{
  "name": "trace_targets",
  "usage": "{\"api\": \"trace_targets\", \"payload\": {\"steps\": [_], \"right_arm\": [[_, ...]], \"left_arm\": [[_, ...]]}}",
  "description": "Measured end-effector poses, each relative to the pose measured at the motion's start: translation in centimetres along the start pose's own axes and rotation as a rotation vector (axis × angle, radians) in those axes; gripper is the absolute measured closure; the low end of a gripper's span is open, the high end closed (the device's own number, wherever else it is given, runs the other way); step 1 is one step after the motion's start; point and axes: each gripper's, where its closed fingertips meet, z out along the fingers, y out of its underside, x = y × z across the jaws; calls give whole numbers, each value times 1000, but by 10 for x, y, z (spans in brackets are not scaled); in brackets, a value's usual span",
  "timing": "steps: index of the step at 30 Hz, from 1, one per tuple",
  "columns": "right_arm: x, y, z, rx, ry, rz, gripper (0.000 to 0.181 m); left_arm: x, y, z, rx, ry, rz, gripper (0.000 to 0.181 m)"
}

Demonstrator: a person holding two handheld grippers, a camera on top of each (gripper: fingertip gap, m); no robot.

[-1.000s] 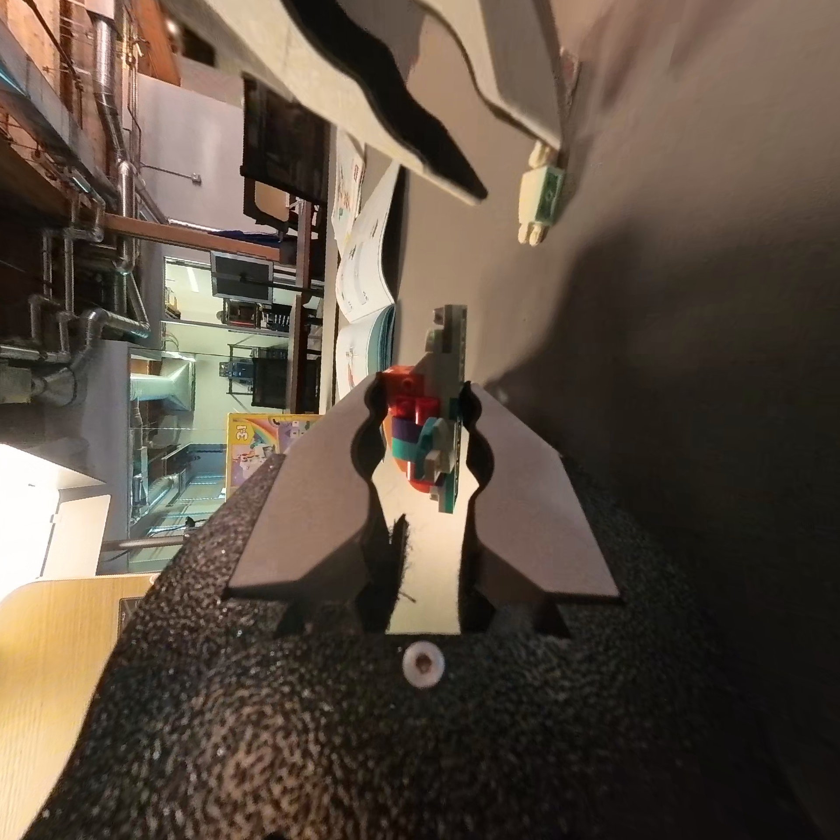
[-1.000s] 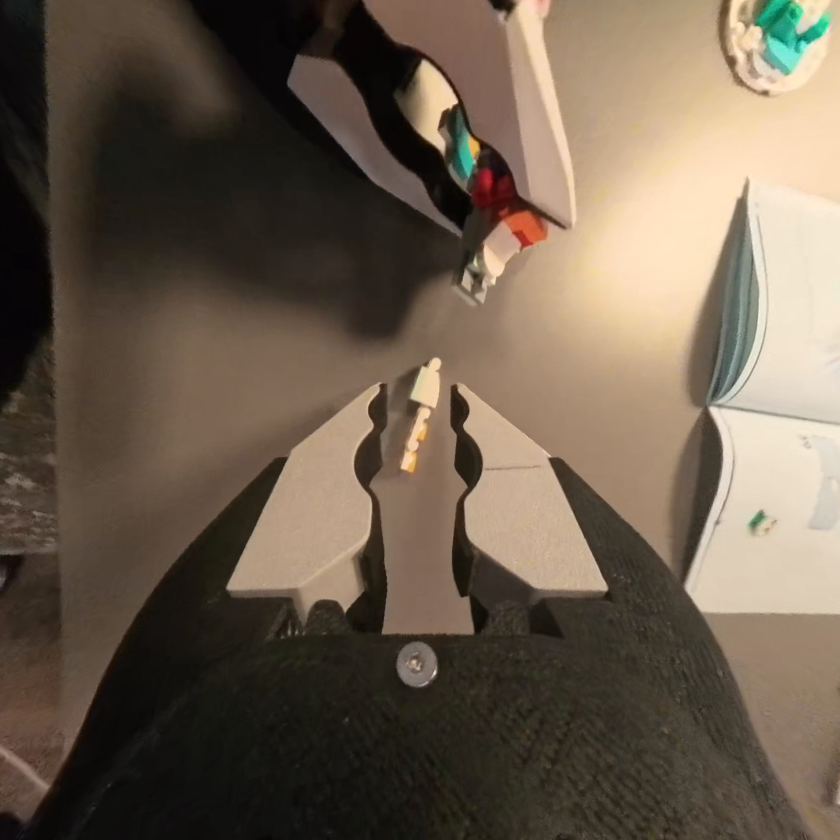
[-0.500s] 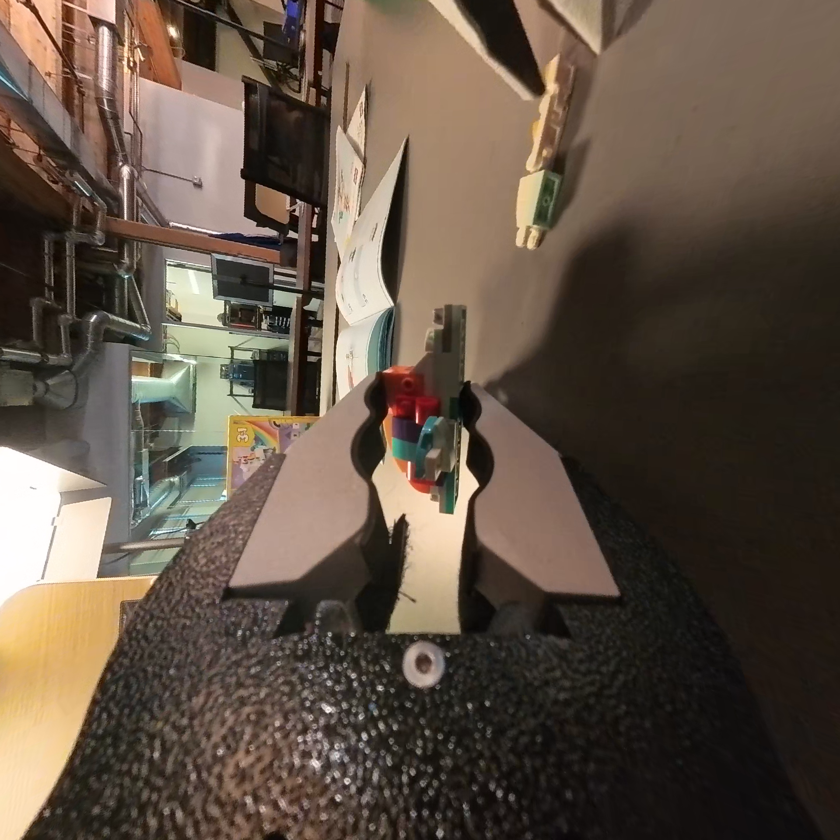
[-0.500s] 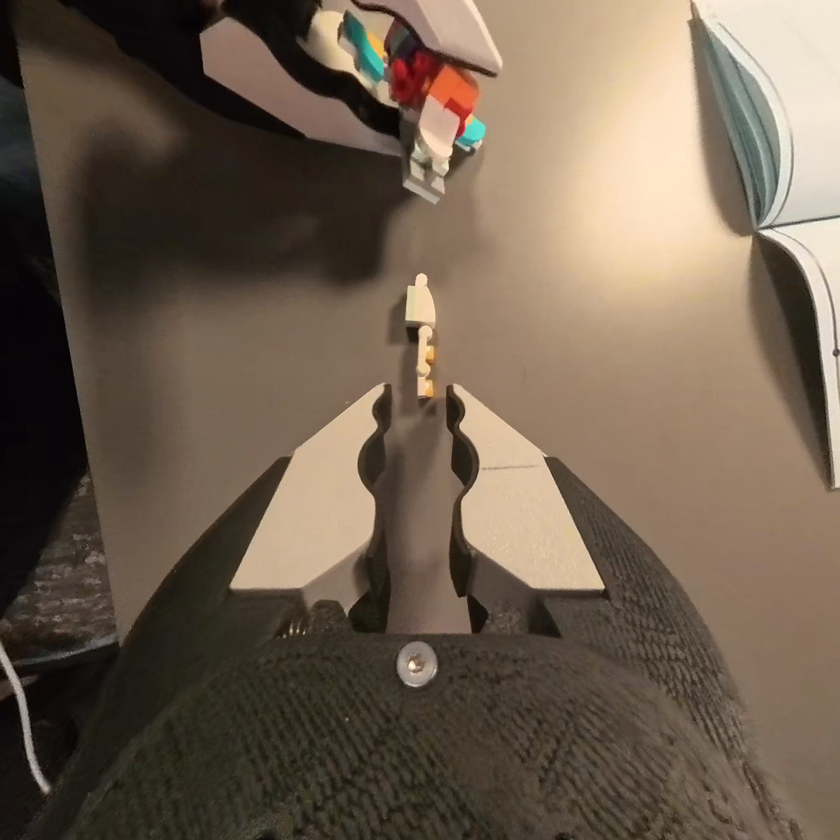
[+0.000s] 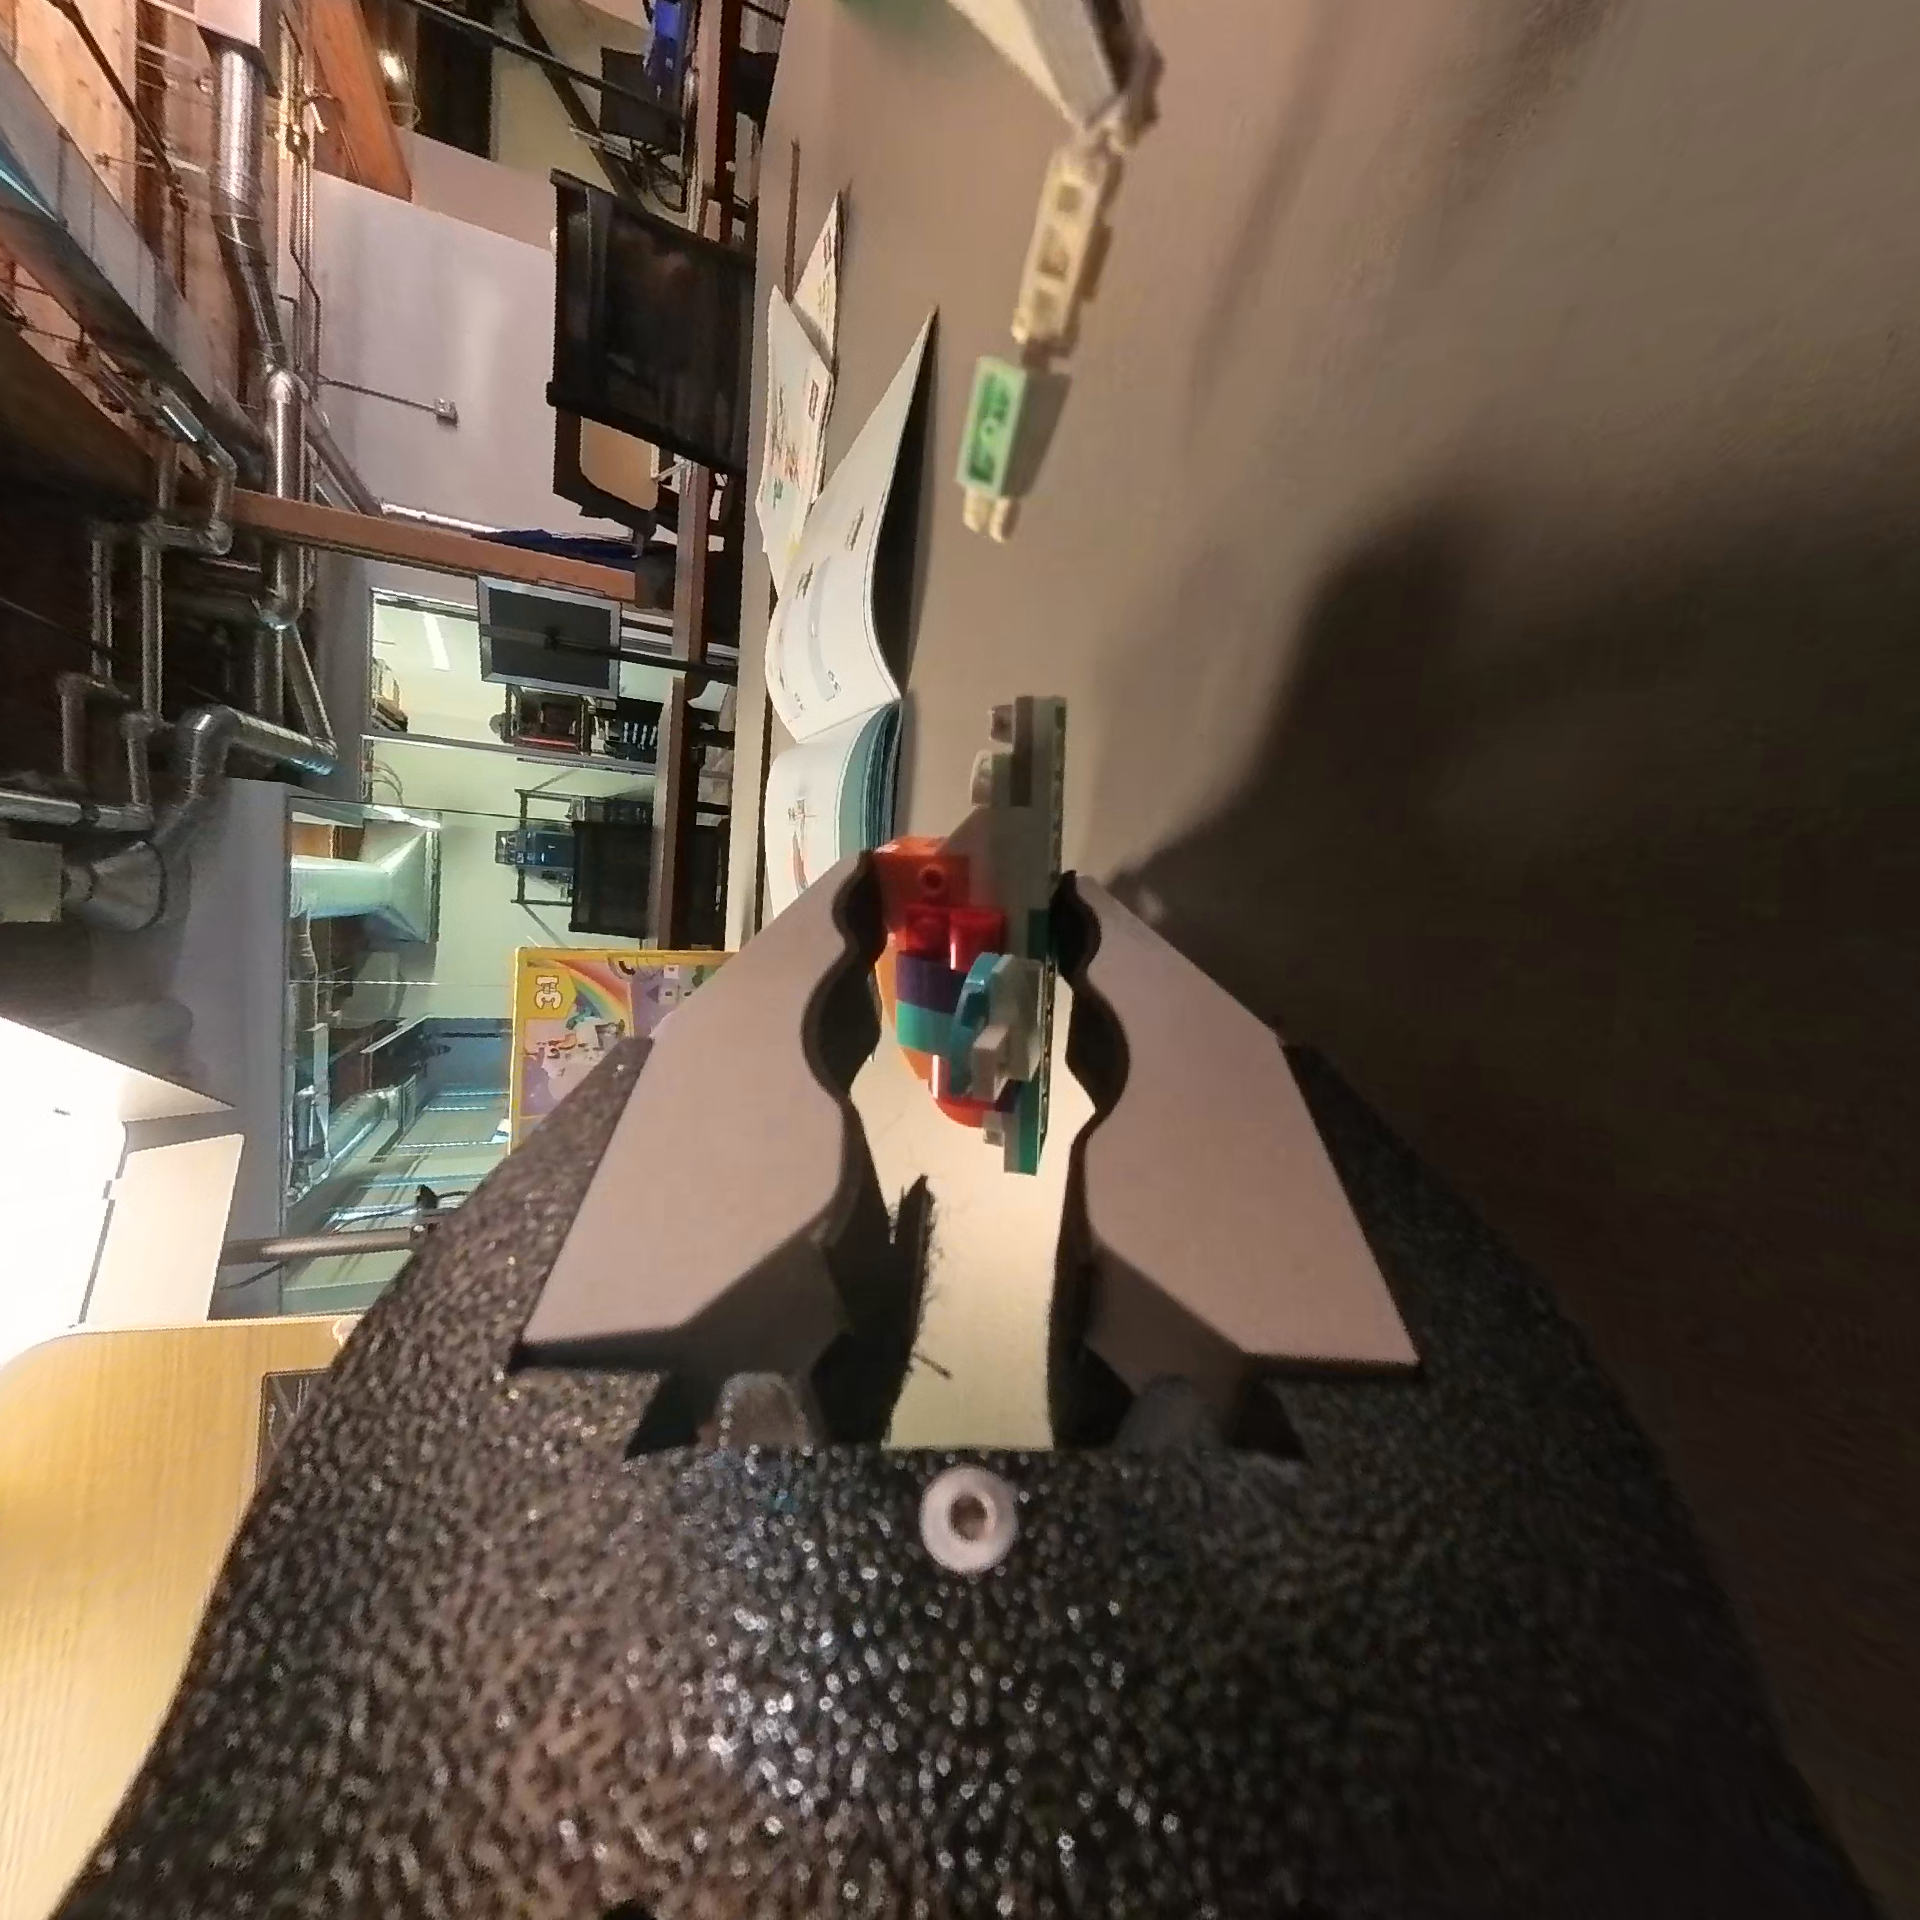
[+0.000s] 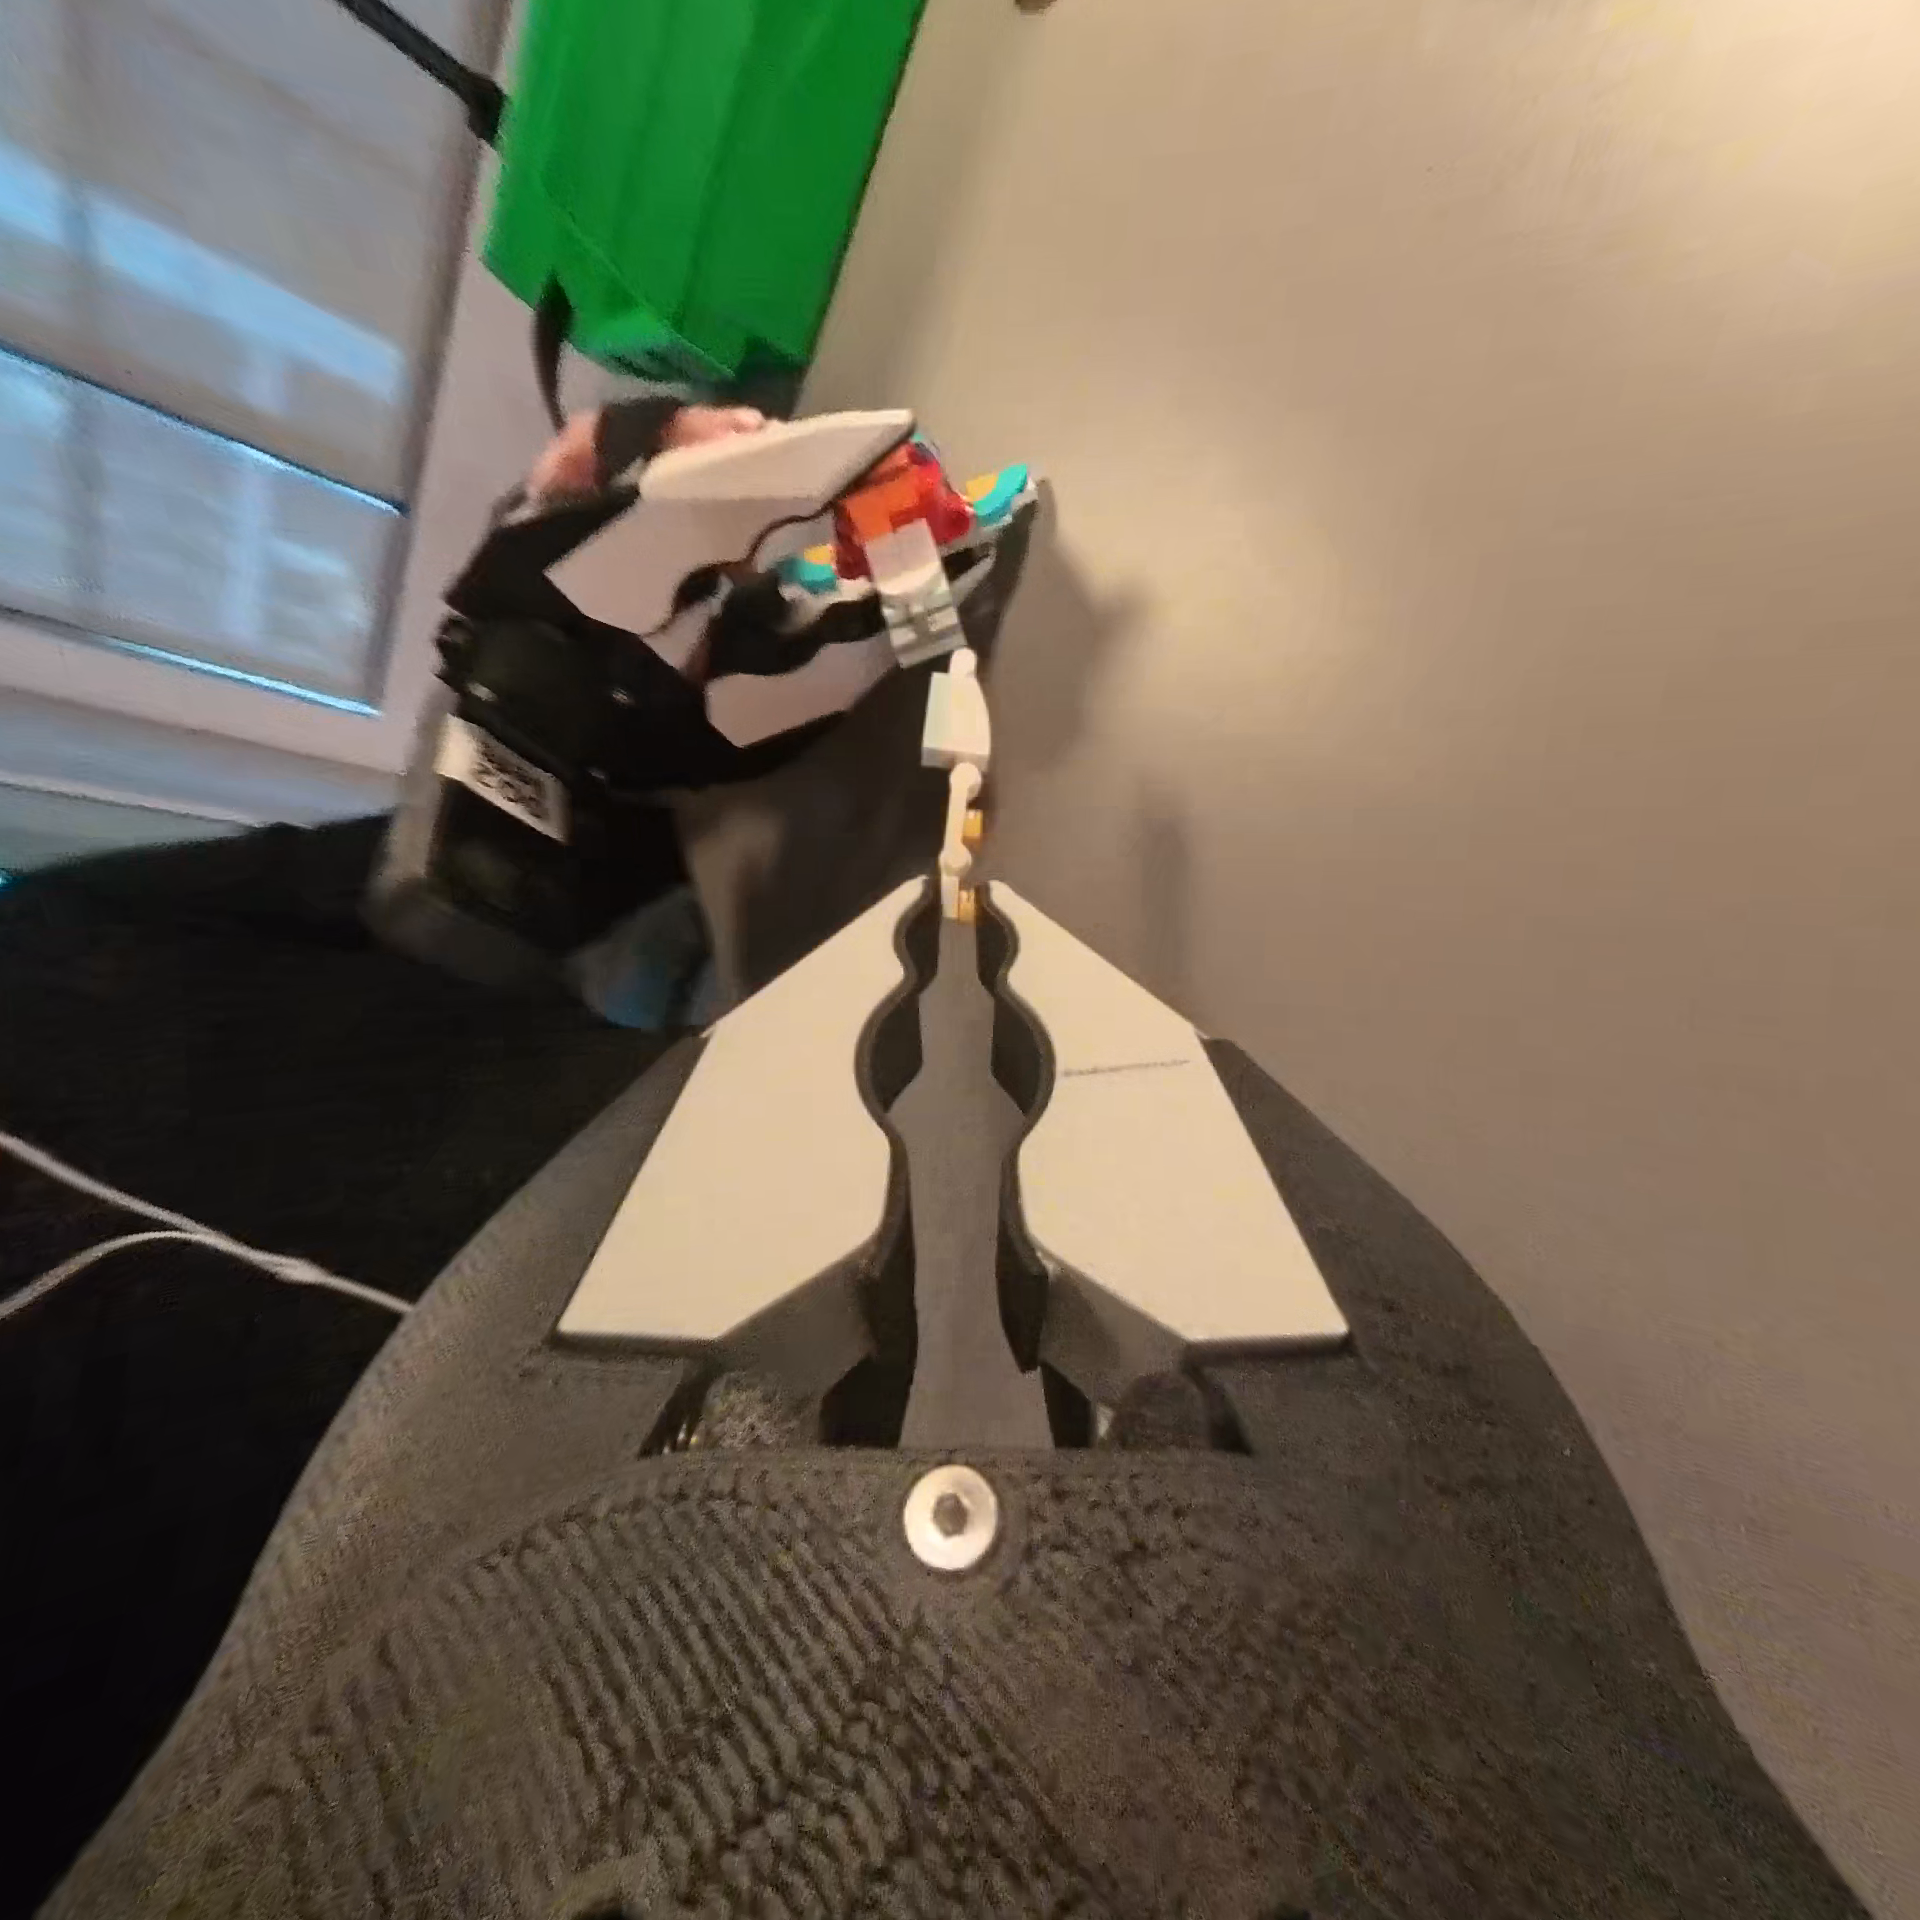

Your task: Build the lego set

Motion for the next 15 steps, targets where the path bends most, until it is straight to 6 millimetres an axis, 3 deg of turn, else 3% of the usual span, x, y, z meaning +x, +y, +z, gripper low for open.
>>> {"api": "trace_targets", "payload": {"steps": [1,5,9,15], "right_arm": [[-3,0,-2,1,-26,35,176],[-9,3,-5,-13,-68,105,177],[-5,6,-7,-72,-10,33,177],[30,10,-14,-267,399,-660,176]], "left_arm": [[0,0,0,0,0,2,151],[0,-1,0,0,-6,18,151],[1,-4,-1,8,-12,36,151],[0,-3,-1,8,-11,29,150]]}}
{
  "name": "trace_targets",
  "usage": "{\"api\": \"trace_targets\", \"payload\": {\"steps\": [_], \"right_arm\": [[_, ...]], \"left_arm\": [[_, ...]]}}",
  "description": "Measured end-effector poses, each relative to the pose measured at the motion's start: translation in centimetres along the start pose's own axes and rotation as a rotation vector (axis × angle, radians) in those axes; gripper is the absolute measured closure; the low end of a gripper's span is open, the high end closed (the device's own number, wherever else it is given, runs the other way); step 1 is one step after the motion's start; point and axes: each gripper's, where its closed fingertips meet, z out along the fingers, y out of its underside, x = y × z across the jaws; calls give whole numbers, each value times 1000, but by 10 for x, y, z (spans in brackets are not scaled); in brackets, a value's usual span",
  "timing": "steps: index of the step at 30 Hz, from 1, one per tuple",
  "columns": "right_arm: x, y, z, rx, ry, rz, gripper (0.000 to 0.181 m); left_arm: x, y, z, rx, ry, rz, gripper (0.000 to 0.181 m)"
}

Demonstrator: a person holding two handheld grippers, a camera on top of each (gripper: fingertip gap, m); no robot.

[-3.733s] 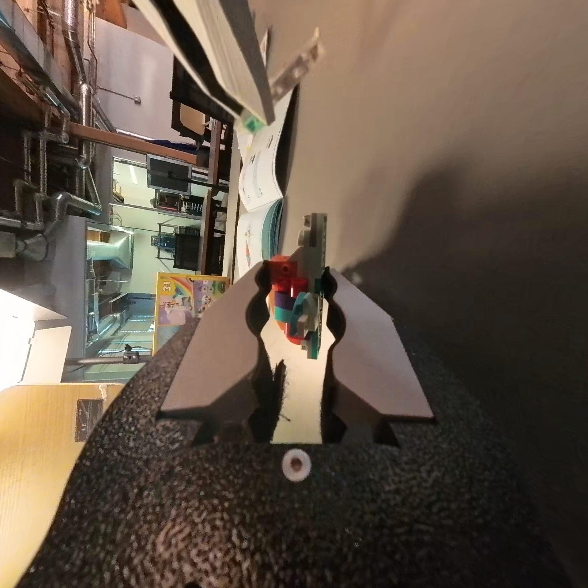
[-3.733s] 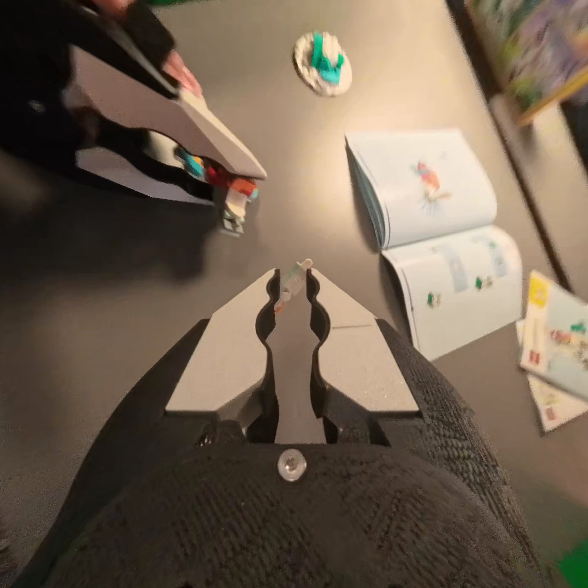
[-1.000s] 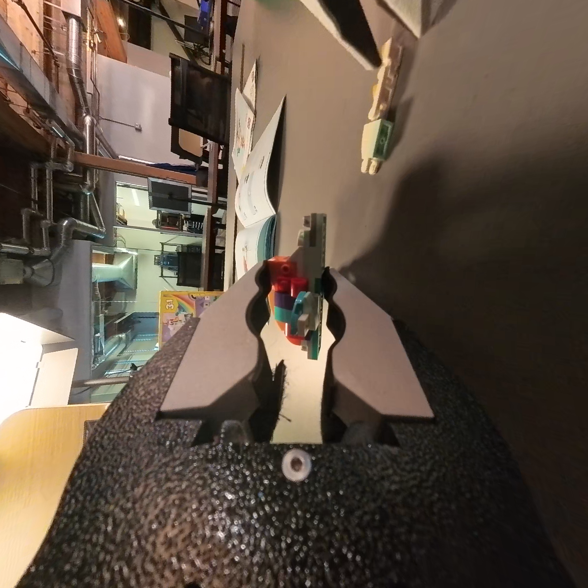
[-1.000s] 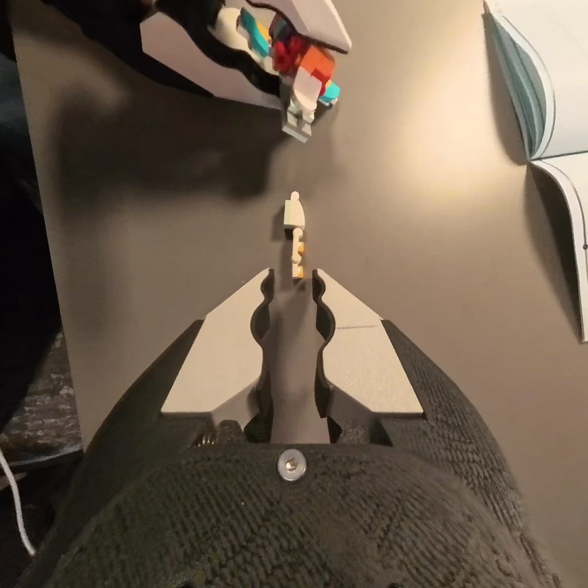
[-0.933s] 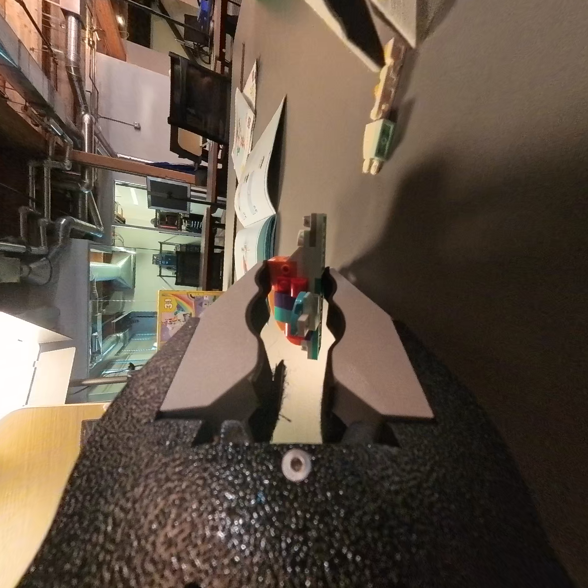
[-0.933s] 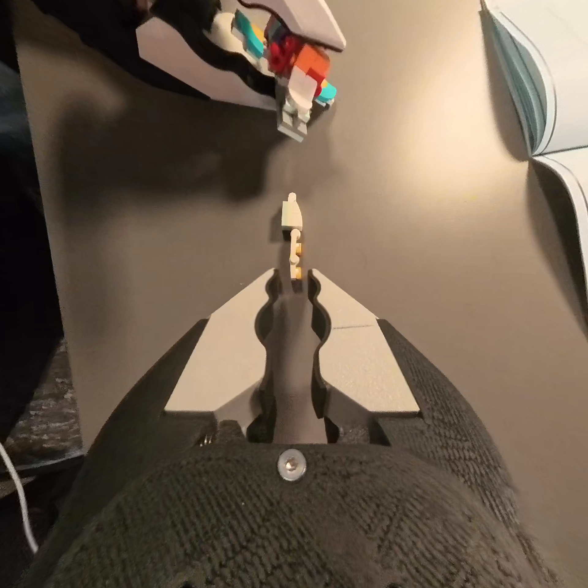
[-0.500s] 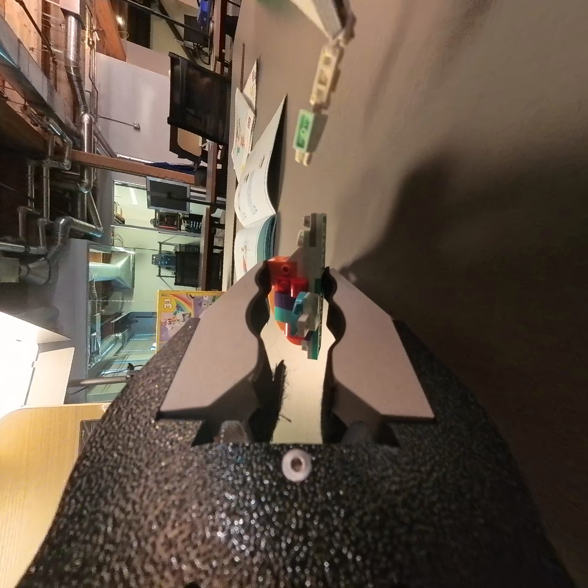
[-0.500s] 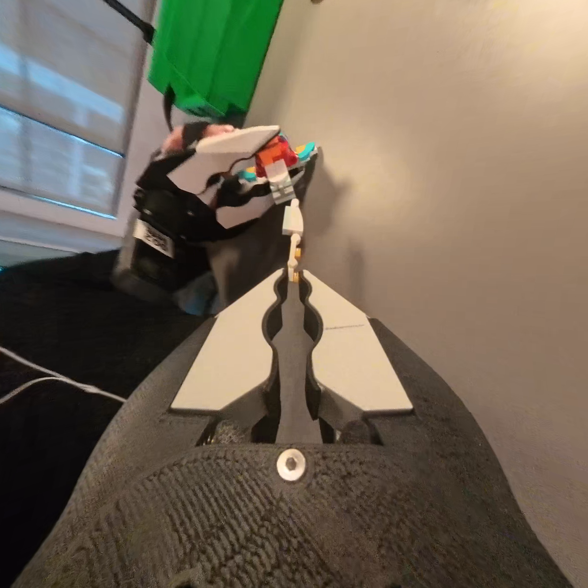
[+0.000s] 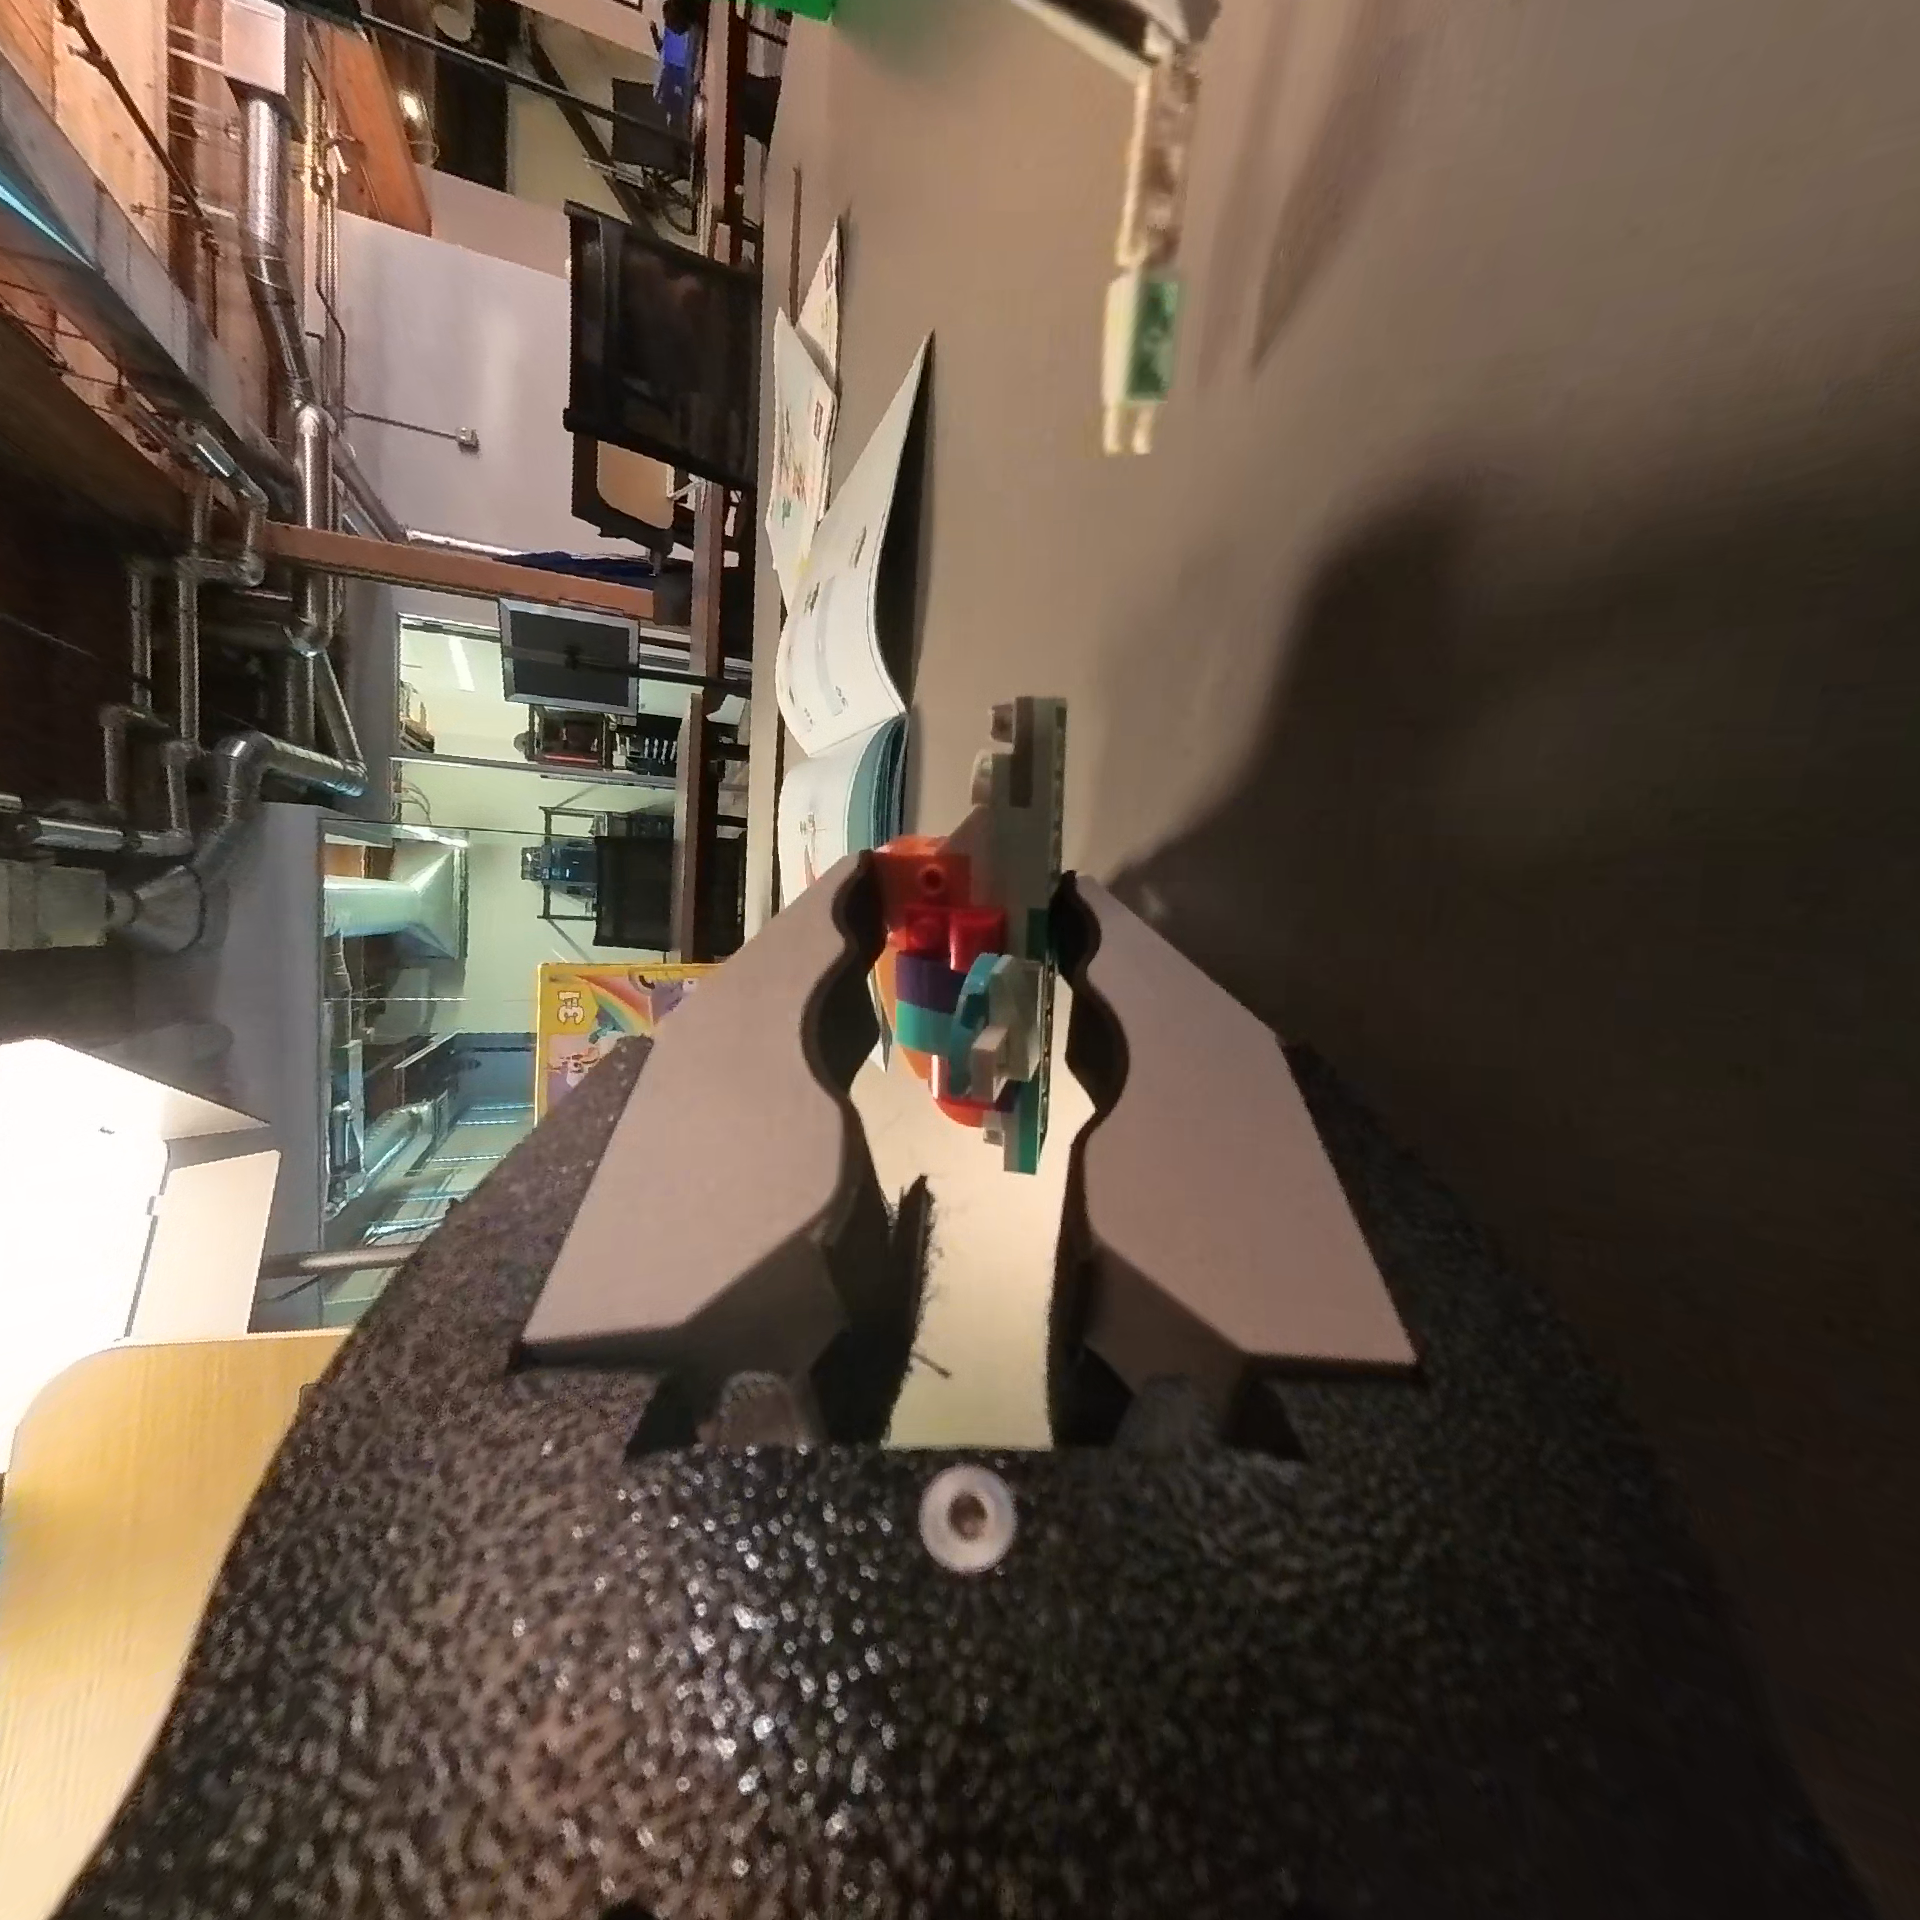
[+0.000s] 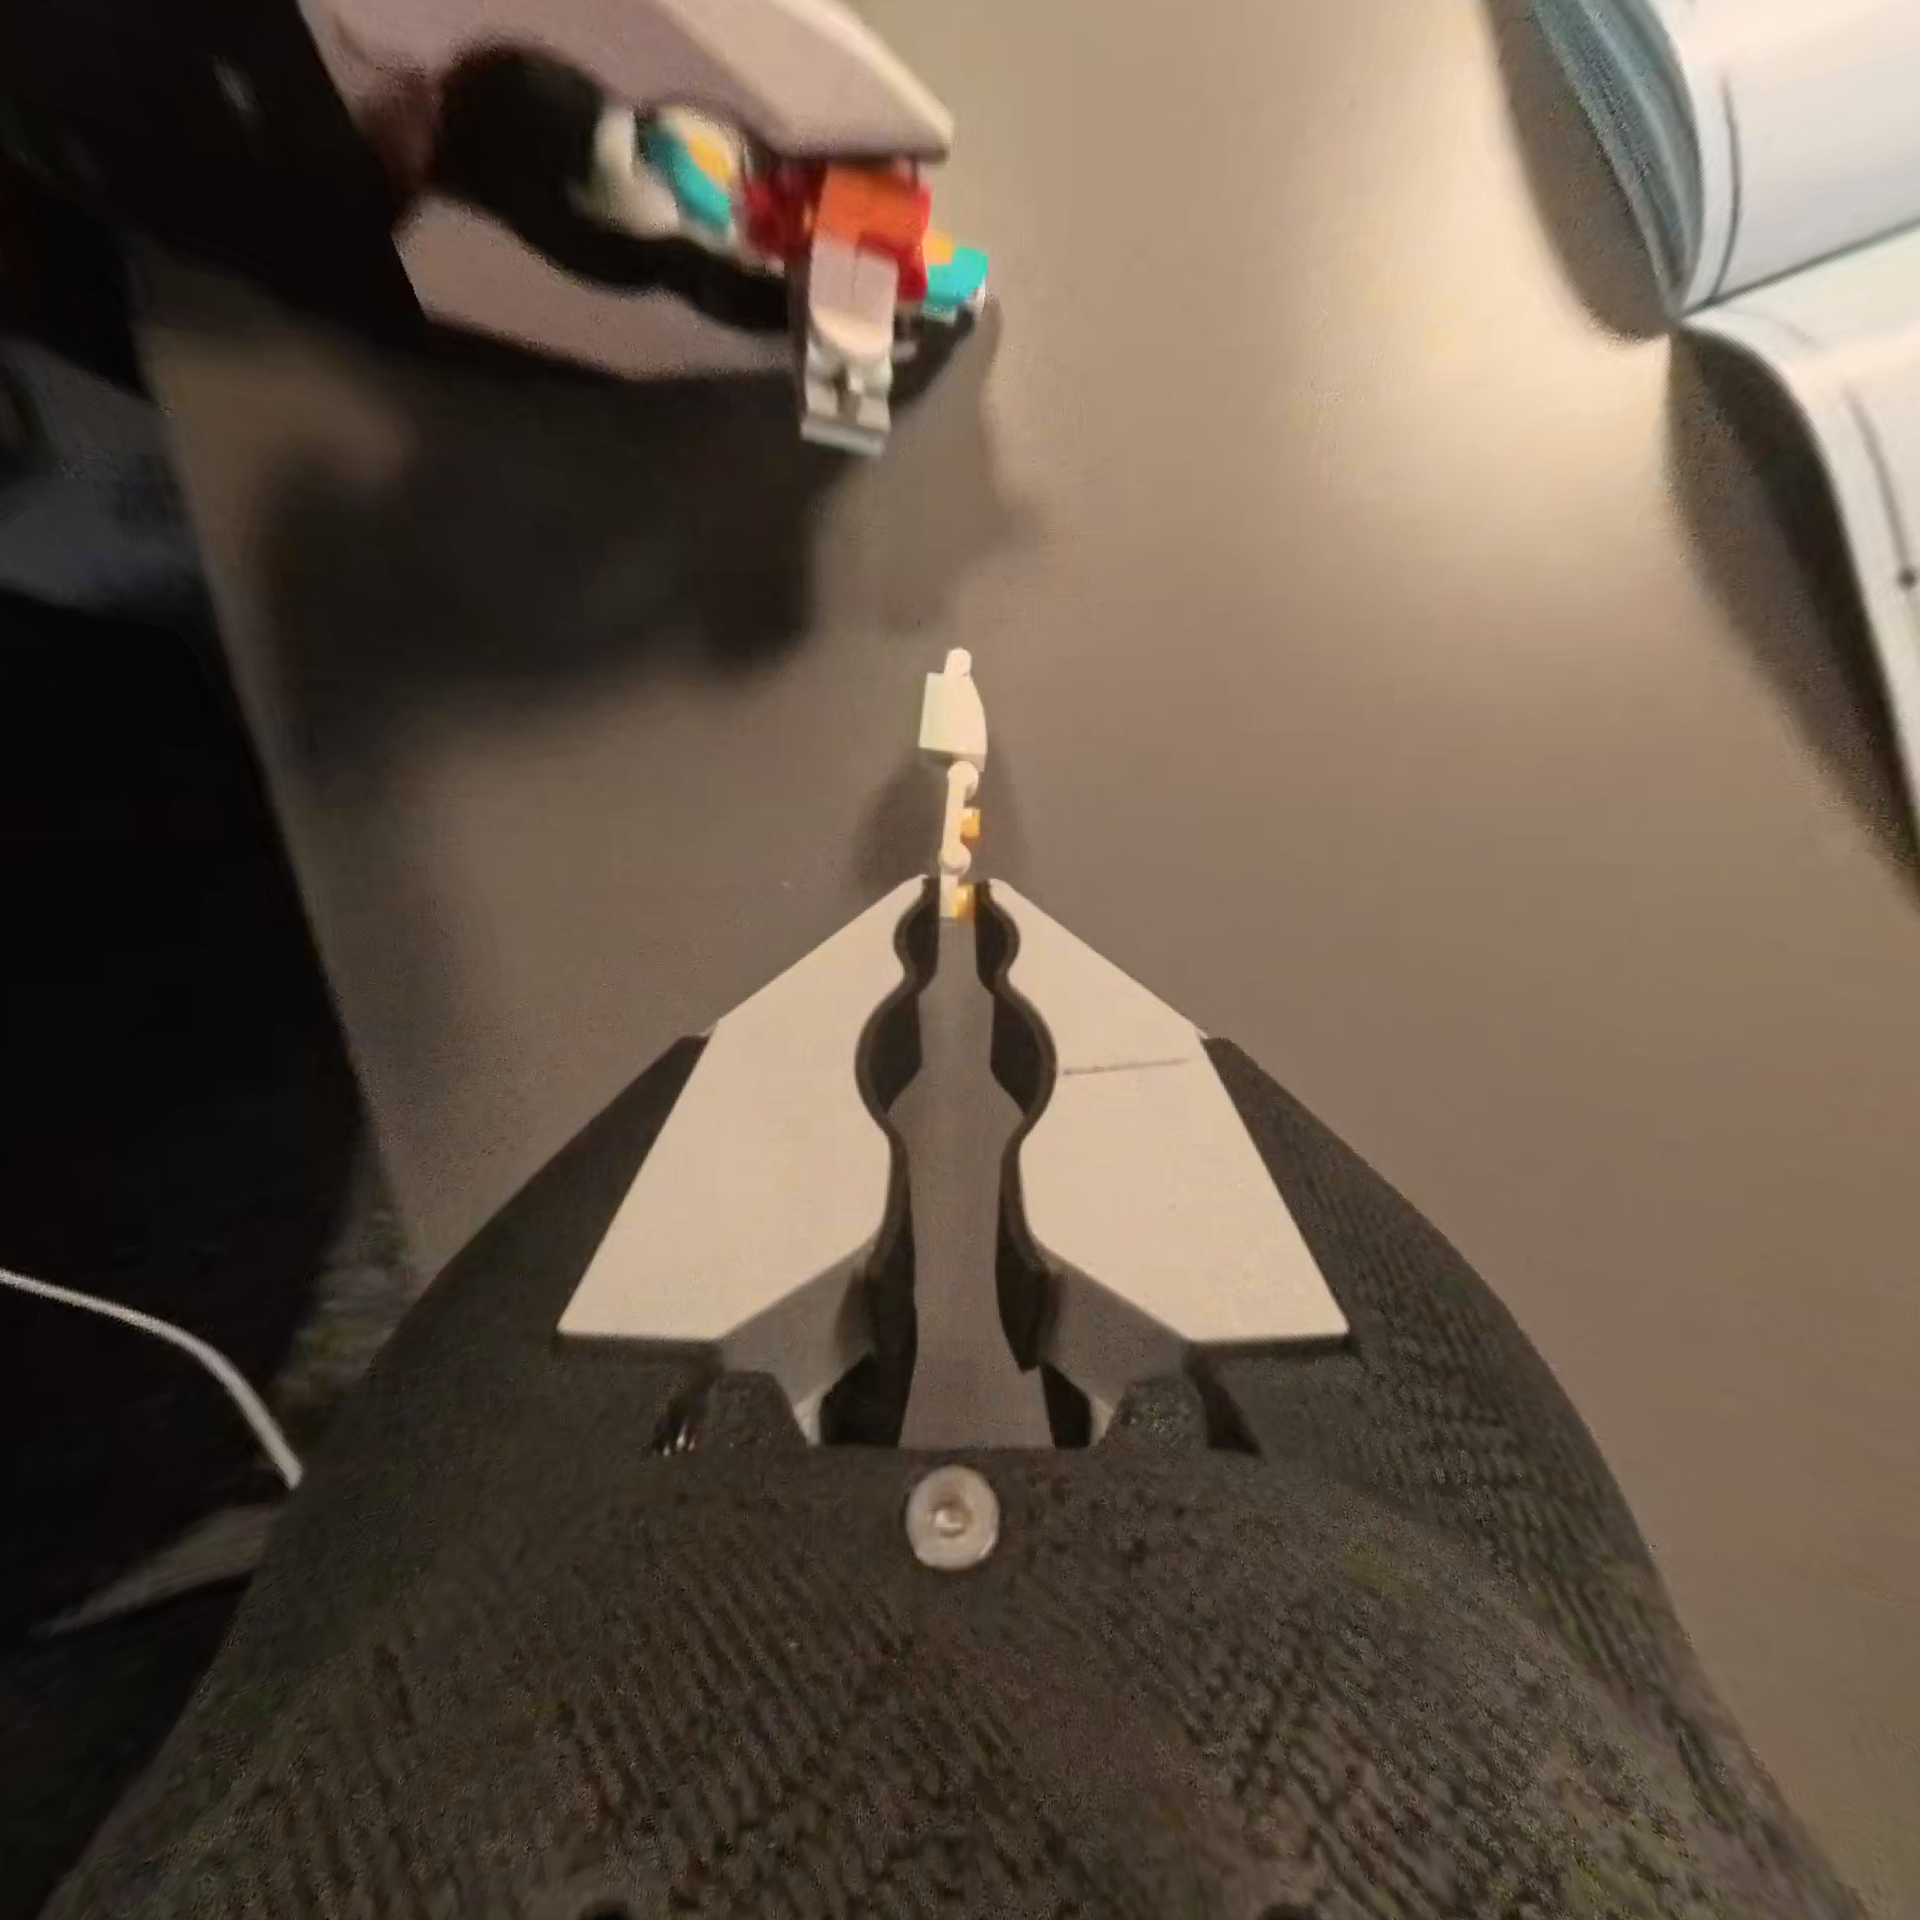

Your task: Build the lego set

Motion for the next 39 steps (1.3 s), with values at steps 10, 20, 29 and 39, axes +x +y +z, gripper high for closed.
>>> {"api": "trace_targets", "payload": {"steps": [10,20,29,39], "right_arm": [[-2,7,12,-18,49,-86,163],[15,17,-11,-257,225,-343,176],[43,12,-56,-943,515,-1303,177],[37,-3,-42,-1072,725,-2067,175]], "left_arm": [[0,0,0,-1,3,-3,150],[0,0,0,0,3,5,151],[-1,3,0,-12,-3,5,150],[-1,0,0,-8,-4,15,151]]}}
